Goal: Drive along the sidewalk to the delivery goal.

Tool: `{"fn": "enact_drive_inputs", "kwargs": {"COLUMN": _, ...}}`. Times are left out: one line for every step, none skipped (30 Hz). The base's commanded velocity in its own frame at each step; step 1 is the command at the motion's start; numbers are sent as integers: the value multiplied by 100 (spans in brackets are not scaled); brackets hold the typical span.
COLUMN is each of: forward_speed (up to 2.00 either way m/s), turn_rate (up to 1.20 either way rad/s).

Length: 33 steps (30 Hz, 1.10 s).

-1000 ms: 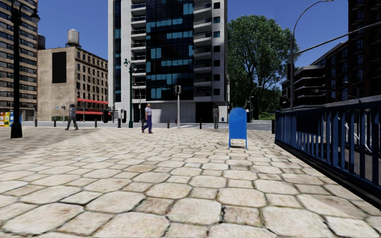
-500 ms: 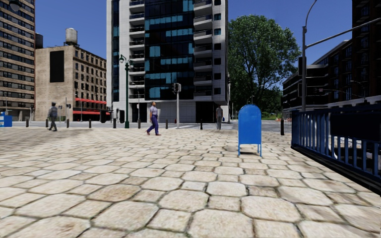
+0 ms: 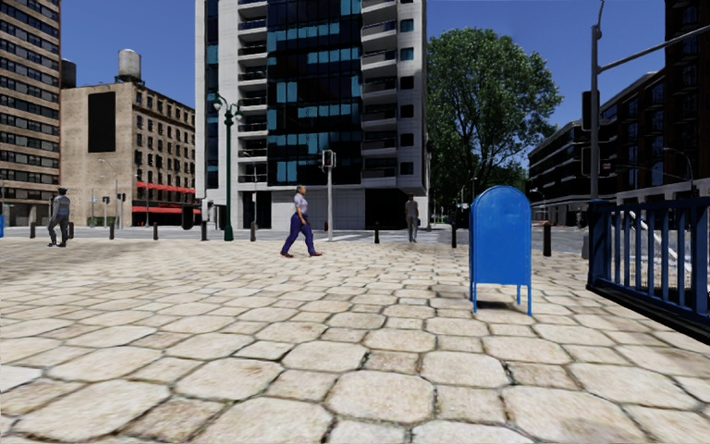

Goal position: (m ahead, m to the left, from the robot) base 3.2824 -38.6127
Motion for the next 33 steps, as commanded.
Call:
{"fn": "enact_drive_inputs", "kwargs": {"forward_speed": 200, "turn_rate": 0}}
{"fn": "enact_drive_inputs", "kwargs": {"forward_speed": 200, "turn_rate": 0}}
{"fn": "enact_drive_inputs", "kwargs": {"forward_speed": 200, "turn_rate": 0}}
{"fn": "enact_drive_inputs", "kwargs": {"forward_speed": 200, "turn_rate": 0}}
{"fn": "enact_drive_inputs", "kwargs": {"forward_speed": 200, "turn_rate": 0}}
{"fn": "enact_drive_inputs", "kwargs": {"forward_speed": 200, "turn_rate": 0}}
{"fn": "enact_drive_inputs", "kwargs": {"forward_speed": 200, "turn_rate": 0}}
{"fn": "enact_drive_inputs", "kwargs": {"forward_speed": 200, "turn_rate": 0}}
{"fn": "enact_drive_inputs", "kwargs": {"forward_speed": 200, "turn_rate": 0}}
{"fn": "enact_drive_inputs", "kwargs": {"forward_speed": 200, "turn_rate": 0}}
{"fn": "enact_drive_inputs", "kwargs": {"forward_speed": 200, "turn_rate": 0}}
{"fn": "enact_drive_inputs", "kwargs": {"forward_speed": 200, "turn_rate": 0}}
{"fn": "enact_drive_inputs", "kwargs": {"forward_speed": 200, "turn_rate": 0}}
{"fn": "enact_drive_inputs", "kwargs": {"forward_speed": 200, "turn_rate": 0}}
{"fn": "enact_drive_inputs", "kwargs": {"forward_speed": 200, "turn_rate": 0}}
{"fn": "enact_drive_inputs", "kwargs": {"forward_speed": 200, "turn_rate": 0}}
{"fn": "enact_drive_inputs", "kwargs": {"forward_speed": 200, "turn_rate": 0}}
{"fn": "enact_drive_inputs", "kwargs": {"forward_speed": 200, "turn_rate": 0}}
{"fn": "enact_drive_inputs", "kwargs": {"forward_speed": 200, "turn_rate": 0}}
{"fn": "enact_drive_inputs", "kwargs": {"forward_speed": 200, "turn_rate": 0}}
{"fn": "enact_drive_inputs", "kwargs": {"forward_speed": 200, "turn_rate": 0}}
{"fn": "enact_drive_inputs", "kwargs": {"forward_speed": 200, "turn_rate": 0}}
{"fn": "enact_drive_inputs", "kwargs": {"forward_speed": 200, "turn_rate": 0}}
{"fn": "enact_drive_inputs", "kwargs": {"forward_speed": 200, "turn_rate": 0}}
{"fn": "enact_drive_inputs", "kwargs": {"forward_speed": 200, "turn_rate": 0}}
{"fn": "enact_drive_inputs", "kwargs": {"forward_speed": 200, "turn_rate": 0}}
{"fn": "enact_drive_inputs", "kwargs": {"forward_speed": 200, "turn_rate": 0}}
{"fn": "enact_drive_inputs", "kwargs": {"forward_speed": 200, "turn_rate": 0}}
{"fn": "enact_drive_inputs", "kwargs": {"forward_speed": 200, "turn_rate": 0}}
{"fn": "enact_drive_inputs", "kwargs": {"forward_speed": 200, "turn_rate": 0}}
{"fn": "enact_drive_inputs", "kwargs": {"forward_speed": 200, "turn_rate": 0}}
{"fn": "enact_drive_inputs", "kwargs": {"forward_speed": 200, "turn_rate": 0}}
{"fn": "enact_drive_inputs", "kwargs": {"forward_speed": 200, "turn_rate": 0}}
